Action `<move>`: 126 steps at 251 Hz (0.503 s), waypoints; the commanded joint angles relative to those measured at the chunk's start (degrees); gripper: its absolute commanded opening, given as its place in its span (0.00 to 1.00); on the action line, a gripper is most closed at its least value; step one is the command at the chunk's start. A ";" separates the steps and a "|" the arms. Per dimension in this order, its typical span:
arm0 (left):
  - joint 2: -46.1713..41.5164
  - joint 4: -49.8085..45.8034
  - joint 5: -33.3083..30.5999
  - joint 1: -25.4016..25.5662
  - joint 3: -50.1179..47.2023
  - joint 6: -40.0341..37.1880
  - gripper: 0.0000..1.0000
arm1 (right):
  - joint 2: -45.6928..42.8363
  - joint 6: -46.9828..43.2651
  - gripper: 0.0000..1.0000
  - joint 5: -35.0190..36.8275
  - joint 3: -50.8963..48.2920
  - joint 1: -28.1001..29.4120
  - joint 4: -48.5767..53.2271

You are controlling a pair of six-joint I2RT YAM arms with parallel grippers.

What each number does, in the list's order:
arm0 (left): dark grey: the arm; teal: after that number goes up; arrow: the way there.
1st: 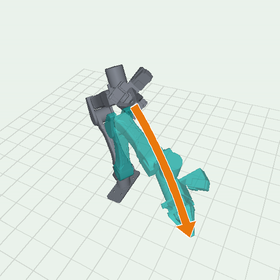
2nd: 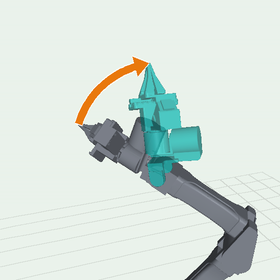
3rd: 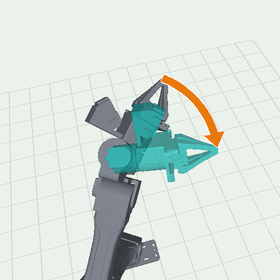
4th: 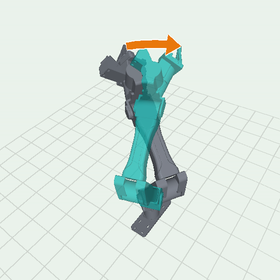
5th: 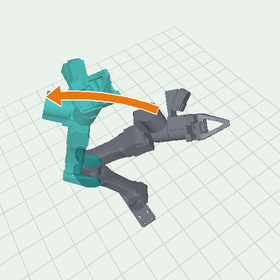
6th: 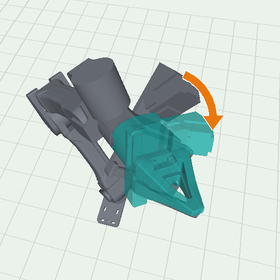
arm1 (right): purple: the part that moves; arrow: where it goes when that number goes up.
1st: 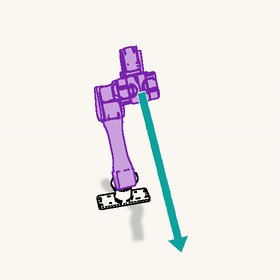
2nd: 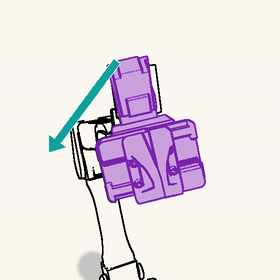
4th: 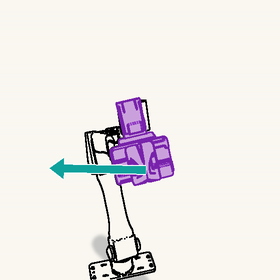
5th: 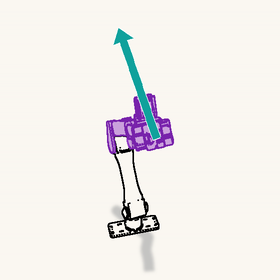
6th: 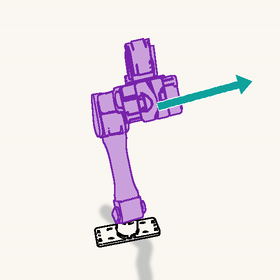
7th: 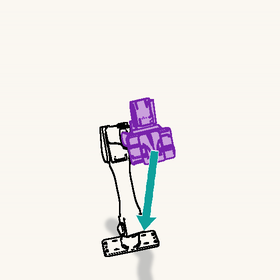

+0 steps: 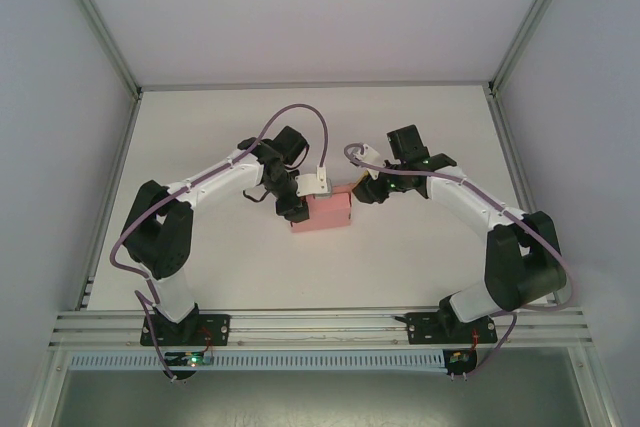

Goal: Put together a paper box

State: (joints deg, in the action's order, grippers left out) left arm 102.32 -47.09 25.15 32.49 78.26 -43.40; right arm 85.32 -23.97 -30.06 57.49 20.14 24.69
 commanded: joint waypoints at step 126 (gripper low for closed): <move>0.70 0.34 -5.15 -0.12 1.15 3.84 0.42 | -3.91 23.02 0.00 -5.56 4.87 3.93 0.10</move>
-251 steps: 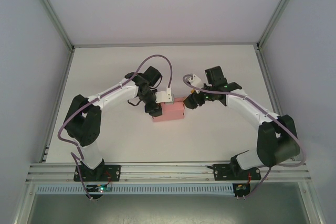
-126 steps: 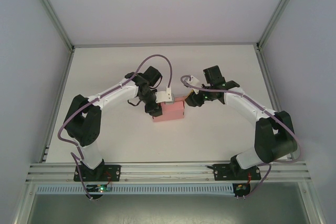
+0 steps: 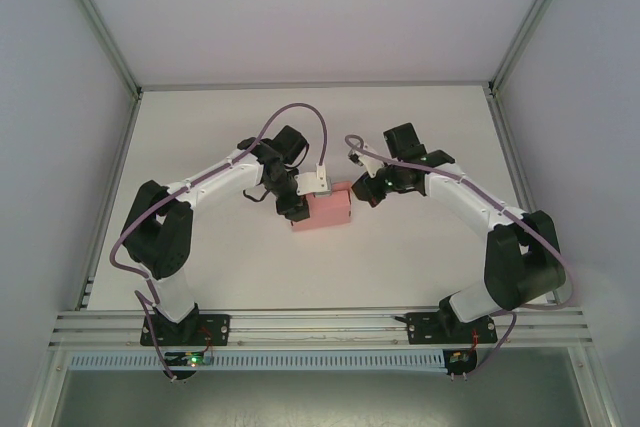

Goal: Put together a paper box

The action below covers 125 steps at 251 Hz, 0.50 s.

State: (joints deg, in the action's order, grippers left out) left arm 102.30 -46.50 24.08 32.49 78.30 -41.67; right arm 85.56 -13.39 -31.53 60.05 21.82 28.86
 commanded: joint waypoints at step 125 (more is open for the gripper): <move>1.61 -1.81 -7.62 1.89 1.76 -0.28 0.42 | 0.64 43.85 0.00 -7.64 8.81 1.03 -2.49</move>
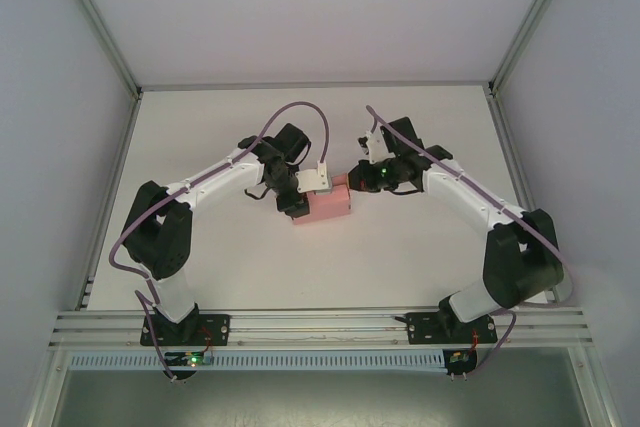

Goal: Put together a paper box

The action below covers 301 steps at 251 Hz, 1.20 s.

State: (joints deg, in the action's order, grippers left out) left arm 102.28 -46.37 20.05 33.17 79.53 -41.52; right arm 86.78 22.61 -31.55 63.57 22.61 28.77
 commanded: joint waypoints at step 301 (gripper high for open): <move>4.59 -1.44 3.95 -1.36 3.33 4.43 0.44 | -7.85 -11.78 0.00 21.65 -21.87 7.48 -21.65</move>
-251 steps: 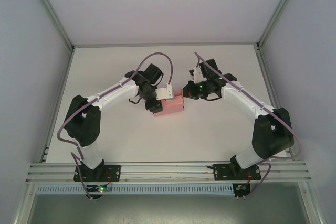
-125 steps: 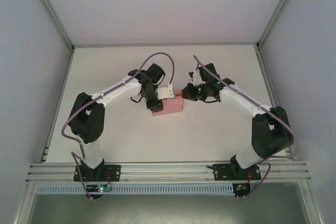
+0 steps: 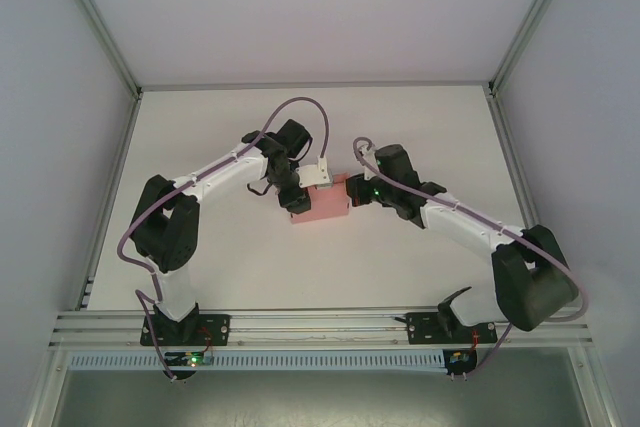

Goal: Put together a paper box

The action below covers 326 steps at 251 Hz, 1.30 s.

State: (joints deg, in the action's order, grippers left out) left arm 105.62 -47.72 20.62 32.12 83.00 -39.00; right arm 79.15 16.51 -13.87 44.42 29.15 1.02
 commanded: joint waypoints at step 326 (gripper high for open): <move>-17.81 6.68 -8.75 -0.47 -8.33 29.39 1.00 | -1.71 -0.51 0.00 25.54 -5.59 11.73 -0.28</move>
State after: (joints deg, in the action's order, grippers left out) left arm 88.42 -37.60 17.50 32.12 76.66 -16.97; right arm 75.68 13.72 8.80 37.47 39.66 -7.20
